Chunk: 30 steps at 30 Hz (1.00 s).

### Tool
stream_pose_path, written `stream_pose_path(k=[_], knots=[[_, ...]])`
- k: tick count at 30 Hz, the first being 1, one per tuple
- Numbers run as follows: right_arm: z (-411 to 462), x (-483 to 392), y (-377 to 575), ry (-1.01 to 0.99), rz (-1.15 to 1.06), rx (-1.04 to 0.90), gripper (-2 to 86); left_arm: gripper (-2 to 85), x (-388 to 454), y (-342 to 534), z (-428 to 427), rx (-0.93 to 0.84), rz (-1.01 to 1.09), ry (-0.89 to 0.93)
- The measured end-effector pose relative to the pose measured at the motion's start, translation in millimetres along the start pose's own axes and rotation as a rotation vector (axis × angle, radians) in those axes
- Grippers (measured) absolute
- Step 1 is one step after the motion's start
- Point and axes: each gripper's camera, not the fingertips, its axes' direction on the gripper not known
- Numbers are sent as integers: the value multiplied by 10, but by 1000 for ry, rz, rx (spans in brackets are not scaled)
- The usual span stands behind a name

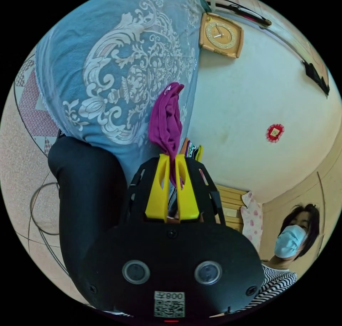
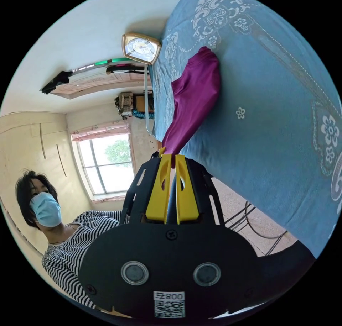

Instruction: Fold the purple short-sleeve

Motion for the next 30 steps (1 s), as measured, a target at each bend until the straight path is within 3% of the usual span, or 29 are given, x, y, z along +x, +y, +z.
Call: stream_pose_path(k=[17, 30], knots=[[-816, 1420, 998, -20, -49, 87, 18, 32, 2377, 427, -1178, -145, 303, -238], [-1835, 2820, 1932, -151, -158, 254, 18, 31, 4520, 742, -1743, -271, 528, -266]])
